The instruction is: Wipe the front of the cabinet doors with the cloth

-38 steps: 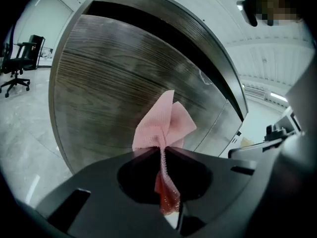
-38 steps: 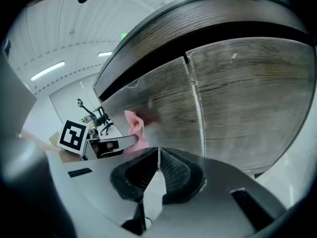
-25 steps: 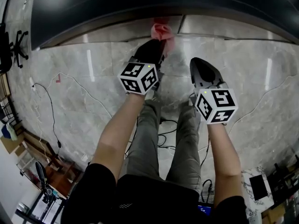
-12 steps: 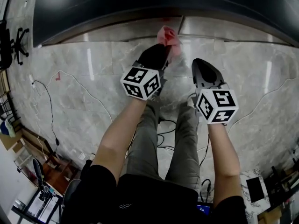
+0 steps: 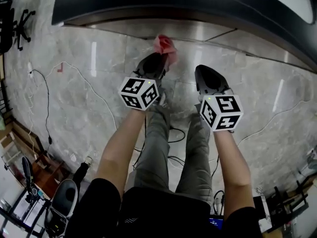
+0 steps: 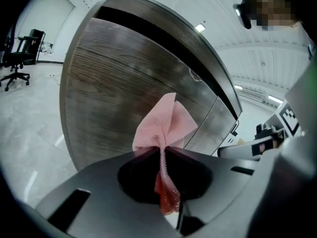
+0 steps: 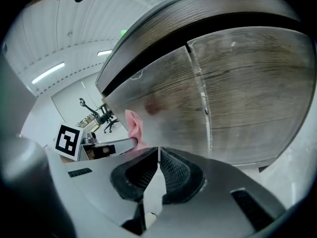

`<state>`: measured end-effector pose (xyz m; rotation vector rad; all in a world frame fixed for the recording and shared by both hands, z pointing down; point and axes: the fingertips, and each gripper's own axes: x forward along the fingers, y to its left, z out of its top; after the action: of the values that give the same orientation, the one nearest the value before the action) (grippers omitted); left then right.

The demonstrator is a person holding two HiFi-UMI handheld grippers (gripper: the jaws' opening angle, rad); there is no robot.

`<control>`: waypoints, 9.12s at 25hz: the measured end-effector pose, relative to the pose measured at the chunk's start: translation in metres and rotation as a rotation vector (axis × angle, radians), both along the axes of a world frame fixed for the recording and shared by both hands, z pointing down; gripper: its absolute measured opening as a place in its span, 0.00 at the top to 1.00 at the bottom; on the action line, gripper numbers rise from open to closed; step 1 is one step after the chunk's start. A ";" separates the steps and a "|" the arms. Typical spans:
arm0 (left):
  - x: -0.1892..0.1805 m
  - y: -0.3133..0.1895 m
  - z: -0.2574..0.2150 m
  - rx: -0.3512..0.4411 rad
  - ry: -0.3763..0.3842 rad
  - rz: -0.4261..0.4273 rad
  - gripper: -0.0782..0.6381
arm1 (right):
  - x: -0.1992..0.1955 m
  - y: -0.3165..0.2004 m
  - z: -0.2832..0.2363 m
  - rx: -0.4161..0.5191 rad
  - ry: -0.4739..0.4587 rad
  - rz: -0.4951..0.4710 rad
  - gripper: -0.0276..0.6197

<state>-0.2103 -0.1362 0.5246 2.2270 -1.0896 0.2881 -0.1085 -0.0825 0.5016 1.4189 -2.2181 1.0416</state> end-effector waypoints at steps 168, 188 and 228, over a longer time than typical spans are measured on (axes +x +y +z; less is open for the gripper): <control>0.371 0.052 -0.052 0.008 0.163 0.077 0.85 | 0.330 0.057 -0.036 0.047 -0.002 0.172 0.90; 0.212 0.029 -0.020 0.037 0.099 -0.107 0.85 | 0.170 0.022 -0.005 0.044 0.042 -0.100 0.90; 0.402 0.034 -0.006 0.031 0.110 0.167 0.85 | 0.314 0.048 -0.002 0.029 0.075 0.028 0.90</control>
<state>0.1913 -0.1020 0.5189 2.3367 -0.8578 0.2176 0.2054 -0.0343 0.4993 1.4808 -2.1739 0.9528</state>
